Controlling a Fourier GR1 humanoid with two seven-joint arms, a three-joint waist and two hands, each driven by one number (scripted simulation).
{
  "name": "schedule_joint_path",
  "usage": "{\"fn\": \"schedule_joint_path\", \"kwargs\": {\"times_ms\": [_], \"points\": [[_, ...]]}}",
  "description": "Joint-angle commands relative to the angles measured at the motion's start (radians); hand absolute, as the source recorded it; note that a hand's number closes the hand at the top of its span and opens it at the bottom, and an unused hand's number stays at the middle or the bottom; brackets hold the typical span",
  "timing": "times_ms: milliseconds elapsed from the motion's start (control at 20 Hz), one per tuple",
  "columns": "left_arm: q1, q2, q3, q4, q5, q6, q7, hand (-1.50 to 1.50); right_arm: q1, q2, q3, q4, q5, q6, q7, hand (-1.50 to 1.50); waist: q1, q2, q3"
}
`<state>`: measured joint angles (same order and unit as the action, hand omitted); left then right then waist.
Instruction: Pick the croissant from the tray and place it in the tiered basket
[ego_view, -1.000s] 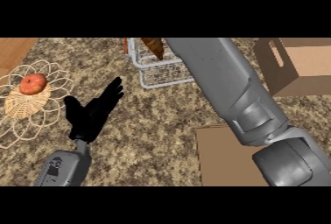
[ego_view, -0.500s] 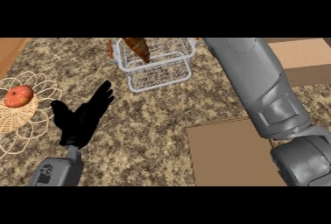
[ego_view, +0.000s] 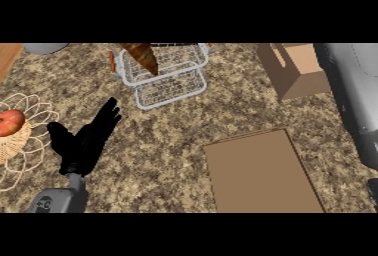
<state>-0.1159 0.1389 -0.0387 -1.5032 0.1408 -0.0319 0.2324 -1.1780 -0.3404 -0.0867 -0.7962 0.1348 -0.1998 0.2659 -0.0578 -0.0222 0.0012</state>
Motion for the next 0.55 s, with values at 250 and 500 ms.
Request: {"fn": "schedule_joint_path", "kwargs": {"times_ms": [250,500], "points": [[0.038,-0.003,0.001,-0.003,-0.008,-0.007,-0.038,0.00,0.374,-0.278,-0.122,-0.402,-0.211,0.340,0.052,-1.50,-0.011,0.001,0.000],[-0.015,0.026,0.025,0.006,0.021,-0.042,0.010,0.00,0.517,-0.431,-0.292,-0.550,-0.354,0.456,0.104,-1.50,0.014,0.011,-0.001]]}}
